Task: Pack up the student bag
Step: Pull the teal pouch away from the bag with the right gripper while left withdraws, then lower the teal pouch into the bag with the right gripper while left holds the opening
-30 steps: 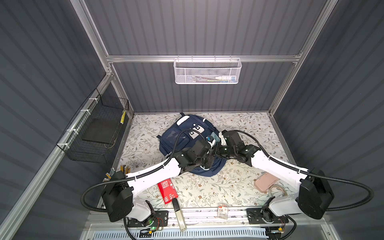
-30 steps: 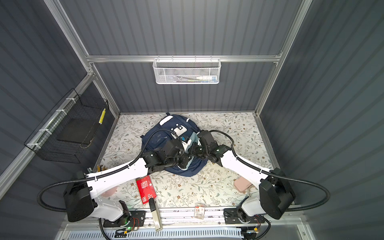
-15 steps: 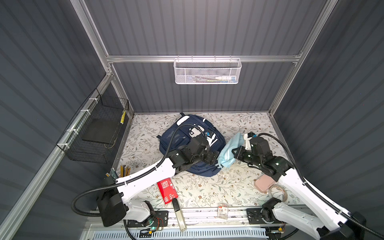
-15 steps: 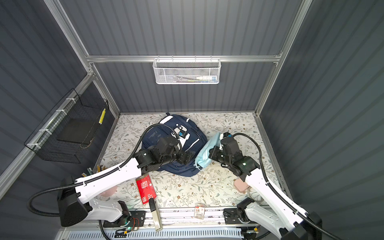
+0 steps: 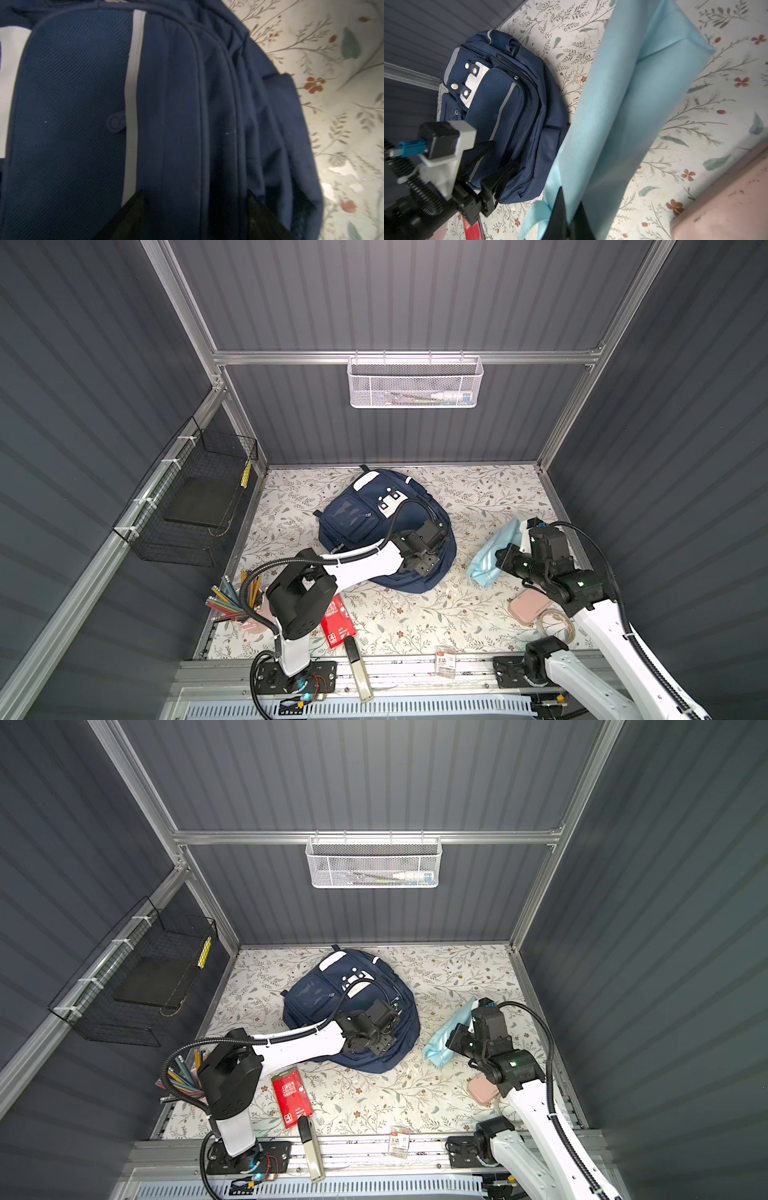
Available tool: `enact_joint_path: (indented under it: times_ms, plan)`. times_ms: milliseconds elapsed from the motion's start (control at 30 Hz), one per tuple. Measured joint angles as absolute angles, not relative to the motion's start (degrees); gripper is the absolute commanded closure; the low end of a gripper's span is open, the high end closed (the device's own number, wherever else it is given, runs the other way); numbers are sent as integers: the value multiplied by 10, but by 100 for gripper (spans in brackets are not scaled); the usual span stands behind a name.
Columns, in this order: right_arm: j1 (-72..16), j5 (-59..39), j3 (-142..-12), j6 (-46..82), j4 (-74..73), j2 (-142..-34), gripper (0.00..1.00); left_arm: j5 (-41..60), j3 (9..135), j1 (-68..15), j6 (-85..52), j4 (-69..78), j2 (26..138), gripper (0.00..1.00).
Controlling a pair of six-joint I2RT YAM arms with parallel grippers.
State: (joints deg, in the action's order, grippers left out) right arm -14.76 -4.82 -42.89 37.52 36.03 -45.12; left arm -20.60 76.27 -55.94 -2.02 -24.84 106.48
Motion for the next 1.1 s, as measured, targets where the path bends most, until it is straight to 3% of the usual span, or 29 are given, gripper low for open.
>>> enact_joint_path:
  times_ms: [33,100,133,333,633,867,1100]
  plan:
    - [-148,-52,-427,374,359,-451,100,-212,766,-560,-16,-248,1068,50]
    - [-148,-61,-422,374,356,-451,100,-222,777,-562,-12,-249,1079,88]
    - [-148,-65,-419,374,353,-451,100,-223,784,-564,-11,-253,1084,100]
    - [-148,-122,-384,372,307,-451,100,-232,819,-566,-20,-294,1083,100]
    - [-213,-202,-366,385,135,-524,100,-175,885,-502,-57,-365,967,100]
    - [-266,-236,-397,396,-39,-691,100,-128,910,-463,-78,-390,955,100]
    - [-320,-260,-512,396,-202,-894,100,-115,948,-453,-84,-424,955,100]
